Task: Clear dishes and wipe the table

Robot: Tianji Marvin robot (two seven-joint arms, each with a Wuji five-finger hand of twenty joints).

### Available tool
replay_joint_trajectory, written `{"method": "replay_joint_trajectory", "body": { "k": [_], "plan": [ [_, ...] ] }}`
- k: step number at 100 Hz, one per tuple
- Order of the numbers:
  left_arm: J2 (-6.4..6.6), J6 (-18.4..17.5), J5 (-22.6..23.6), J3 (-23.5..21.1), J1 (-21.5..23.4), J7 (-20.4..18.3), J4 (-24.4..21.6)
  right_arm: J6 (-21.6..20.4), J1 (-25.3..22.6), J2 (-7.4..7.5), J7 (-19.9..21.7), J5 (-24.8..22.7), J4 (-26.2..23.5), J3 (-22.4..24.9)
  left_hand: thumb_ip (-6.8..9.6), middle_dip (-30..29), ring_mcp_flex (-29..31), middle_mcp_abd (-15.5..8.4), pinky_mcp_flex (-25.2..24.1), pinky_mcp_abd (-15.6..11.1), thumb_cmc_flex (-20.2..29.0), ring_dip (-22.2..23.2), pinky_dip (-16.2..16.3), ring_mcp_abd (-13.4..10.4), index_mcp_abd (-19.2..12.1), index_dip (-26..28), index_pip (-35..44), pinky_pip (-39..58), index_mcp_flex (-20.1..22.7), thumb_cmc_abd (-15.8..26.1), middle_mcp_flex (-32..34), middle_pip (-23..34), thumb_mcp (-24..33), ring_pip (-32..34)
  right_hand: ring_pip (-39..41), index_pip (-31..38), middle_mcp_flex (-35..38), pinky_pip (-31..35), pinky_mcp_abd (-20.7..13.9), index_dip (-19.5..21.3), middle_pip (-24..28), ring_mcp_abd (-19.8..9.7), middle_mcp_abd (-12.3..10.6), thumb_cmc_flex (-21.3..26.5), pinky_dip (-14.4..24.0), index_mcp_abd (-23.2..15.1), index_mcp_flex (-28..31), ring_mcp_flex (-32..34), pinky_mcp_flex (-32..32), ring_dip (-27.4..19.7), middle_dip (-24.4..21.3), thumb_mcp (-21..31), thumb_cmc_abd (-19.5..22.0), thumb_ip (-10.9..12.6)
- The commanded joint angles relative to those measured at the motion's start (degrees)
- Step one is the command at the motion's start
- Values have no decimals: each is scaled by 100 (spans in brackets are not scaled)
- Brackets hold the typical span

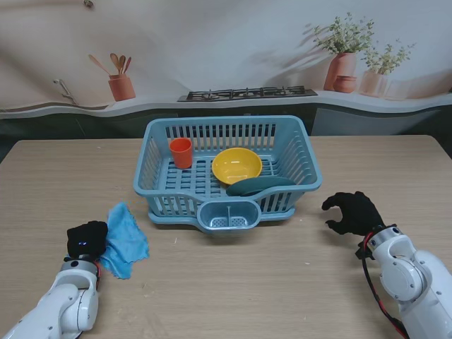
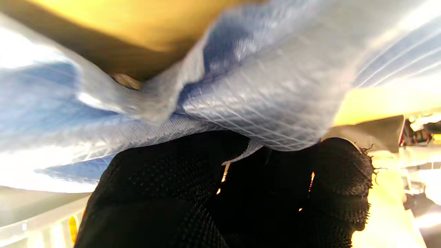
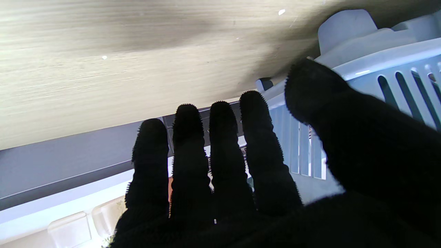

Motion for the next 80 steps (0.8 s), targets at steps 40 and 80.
{"method": "replay_joint_trajectory", "body": {
  "k": [40, 80],
  "plan": [
    [27, -528, 324, -467, 695, 234, -309, -36, -15, 5, 92, -26, -26, -10, -13, -169, 12, -40, -112, 233, 156, -45, 296, 211, -686, 143, 324, 160, 561, -86, 195, -37, 77, 4, 73, 19, 18, 34, 71, 24, -8, 50, 30, 141, 50, 40, 61, -65, -8, 30, -18, 66, 52, 197],
    [168, -1327, 470, -246, -381, 463, 528, 44, -26, 0, 97, -12, -41, -31, -34, -107, 131, -223, 12, 233, 175, 58, 215, 56, -985, 486, 466, 131, 463, 93, 292, -26, 40, 39, 73, 20, 25, 34, 76, 24, -9, 50, 25, 140, 50, 37, 60, -66, -3, 30, -18, 67, 55, 197]
  ]
}}
